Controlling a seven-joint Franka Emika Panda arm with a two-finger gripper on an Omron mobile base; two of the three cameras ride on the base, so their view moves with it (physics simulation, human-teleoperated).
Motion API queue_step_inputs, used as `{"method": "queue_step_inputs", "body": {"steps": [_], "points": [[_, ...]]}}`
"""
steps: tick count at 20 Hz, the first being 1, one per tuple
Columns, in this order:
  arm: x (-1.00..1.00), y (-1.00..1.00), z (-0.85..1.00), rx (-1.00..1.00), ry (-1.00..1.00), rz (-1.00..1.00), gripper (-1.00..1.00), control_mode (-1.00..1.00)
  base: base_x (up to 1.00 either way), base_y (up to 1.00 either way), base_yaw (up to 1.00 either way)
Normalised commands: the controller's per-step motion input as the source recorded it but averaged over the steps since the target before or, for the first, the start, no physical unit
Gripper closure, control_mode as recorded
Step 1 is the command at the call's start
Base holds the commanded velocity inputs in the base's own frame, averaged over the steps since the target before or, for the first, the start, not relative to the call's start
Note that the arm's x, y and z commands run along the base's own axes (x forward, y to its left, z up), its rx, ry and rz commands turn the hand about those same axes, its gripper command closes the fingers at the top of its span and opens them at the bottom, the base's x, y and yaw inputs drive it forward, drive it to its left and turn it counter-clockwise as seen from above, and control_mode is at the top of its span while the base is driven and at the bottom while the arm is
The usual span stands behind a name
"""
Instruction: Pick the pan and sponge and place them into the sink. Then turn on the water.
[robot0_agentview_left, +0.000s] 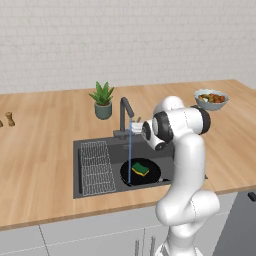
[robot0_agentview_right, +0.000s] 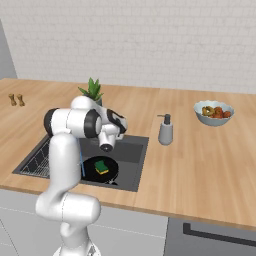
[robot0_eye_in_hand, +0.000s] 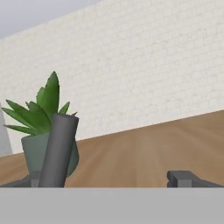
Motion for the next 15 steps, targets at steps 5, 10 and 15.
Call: {"method": "queue_step_inputs", "body": {"steps": [5,10,15], "points": [[0.00,-0.62,-0.18,0.03,0.00,-0.07,-1.00,-1.00,0.00,0.00,0.00],[0.00,-0.33,-0.14,0.00,0.01,-0.04,-1.00,-1.00,0.00,0.00,0.00],[0.00,-0.01,-0.01,0.00,0.01,-0.01,-1.00,-1.00,0.00,0.00,0.00]]}}
